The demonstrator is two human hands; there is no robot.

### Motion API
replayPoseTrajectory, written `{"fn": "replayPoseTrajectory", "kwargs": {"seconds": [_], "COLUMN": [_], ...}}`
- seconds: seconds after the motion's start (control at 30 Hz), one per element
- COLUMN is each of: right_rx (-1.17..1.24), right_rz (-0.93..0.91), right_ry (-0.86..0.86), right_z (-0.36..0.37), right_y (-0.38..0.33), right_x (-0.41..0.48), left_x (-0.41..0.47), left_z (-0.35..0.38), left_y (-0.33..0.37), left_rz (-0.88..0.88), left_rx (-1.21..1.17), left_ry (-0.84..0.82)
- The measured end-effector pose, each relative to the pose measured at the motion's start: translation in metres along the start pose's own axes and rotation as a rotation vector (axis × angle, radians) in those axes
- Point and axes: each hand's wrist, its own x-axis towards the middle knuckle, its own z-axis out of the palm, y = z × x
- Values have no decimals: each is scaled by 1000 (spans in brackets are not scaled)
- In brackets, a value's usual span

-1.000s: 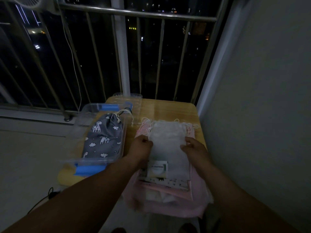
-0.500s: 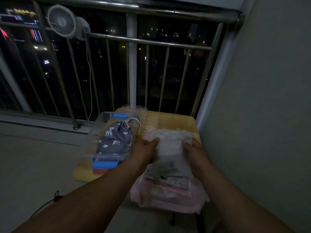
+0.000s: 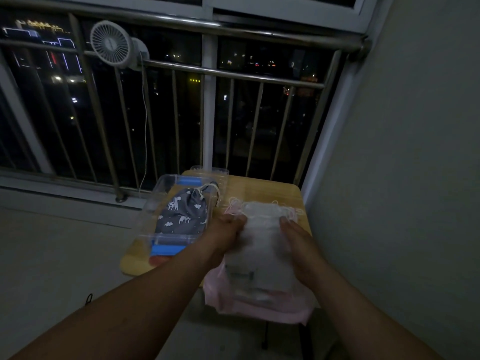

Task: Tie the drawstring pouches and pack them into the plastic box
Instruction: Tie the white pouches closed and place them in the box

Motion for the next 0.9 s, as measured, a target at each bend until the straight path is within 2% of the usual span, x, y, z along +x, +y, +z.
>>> {"fn": "replayPoseTrajectory", "kwargs": {"seconds": [0.07, 0.17, 0.27, 0.37, 0.47, 0.63, 0.7, 0.83, 0.9], "right_rx": [35, -38, 3, 148, 342, 613, 674, 576, 455], "right_rz": [11, 7, 33, 92, 198, 236, 248, 255, 238], "right_ry": [38, 98, 109, 97, 117, 188, 209, 241, 243], "right_z": [1, 1, 3, 8, 10, 1, -1, 5, 6], "right_y": [-7, -7, -4, -2, -8, -12, -14, -16, -18], "right_x": [1, 5, 3, 2, 0, 6, 7, 10, 7], "left_x": [-5, -9, -10, -4, 3, 8, 9, 4, -2], "left_z": [2, 6, 6, 0, -8, -24, -24, -14, -8], "left_y": [-2, -2, -1, -6, -11, -6, -4, -1, 5], "left_rz": [14, 35, 43, 44, 13, -20, -25, 9, 39], "left_rx": [-8, -50, -62, -62, -224, -589, -652, -508, -283], "left_ry": [-46, -93, -32, 37, 87, 17, 10, 32, 14]}}
